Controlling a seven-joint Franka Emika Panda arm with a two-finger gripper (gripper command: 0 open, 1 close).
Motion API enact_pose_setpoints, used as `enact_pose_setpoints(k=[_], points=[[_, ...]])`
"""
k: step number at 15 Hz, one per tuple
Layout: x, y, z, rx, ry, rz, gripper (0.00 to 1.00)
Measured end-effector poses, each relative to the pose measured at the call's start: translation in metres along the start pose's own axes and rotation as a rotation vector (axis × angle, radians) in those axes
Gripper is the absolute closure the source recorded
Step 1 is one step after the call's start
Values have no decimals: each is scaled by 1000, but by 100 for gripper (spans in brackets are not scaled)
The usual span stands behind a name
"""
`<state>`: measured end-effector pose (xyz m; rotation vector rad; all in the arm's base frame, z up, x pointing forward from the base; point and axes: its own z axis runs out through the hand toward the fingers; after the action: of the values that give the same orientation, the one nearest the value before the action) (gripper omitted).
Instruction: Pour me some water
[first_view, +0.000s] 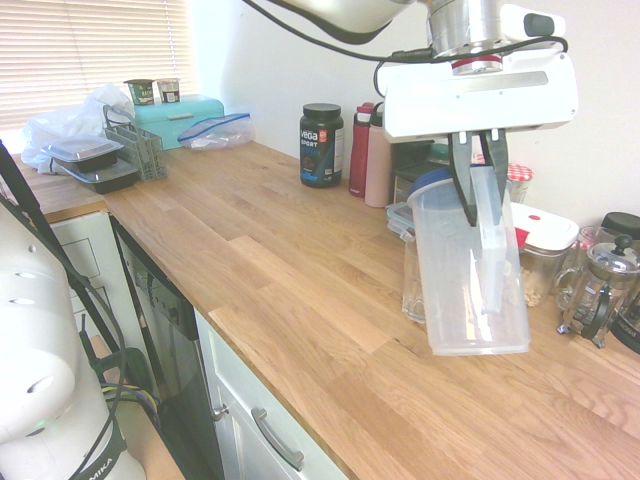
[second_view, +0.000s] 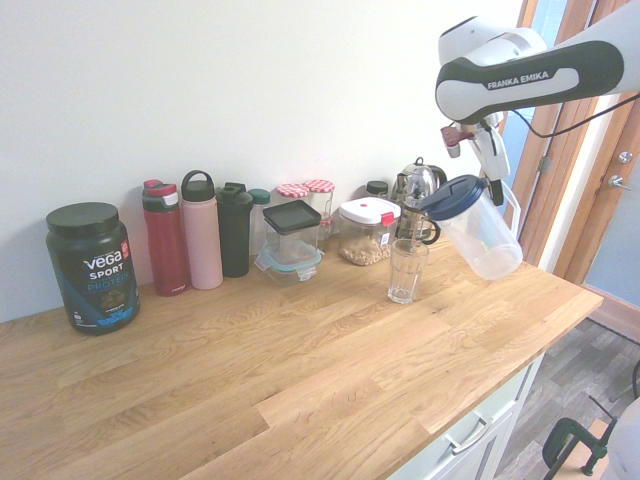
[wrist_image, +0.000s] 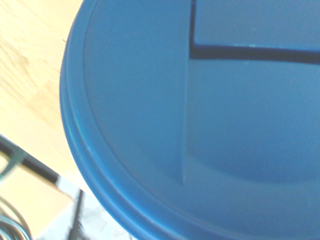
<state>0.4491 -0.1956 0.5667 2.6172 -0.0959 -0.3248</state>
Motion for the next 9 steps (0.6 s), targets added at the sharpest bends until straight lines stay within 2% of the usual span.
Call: enact_pose_setpoints(k=[4,9], points=[[16,-15,-3,-103,-56,-34,100],[34,-45,6,-167,-122,-56,100]])
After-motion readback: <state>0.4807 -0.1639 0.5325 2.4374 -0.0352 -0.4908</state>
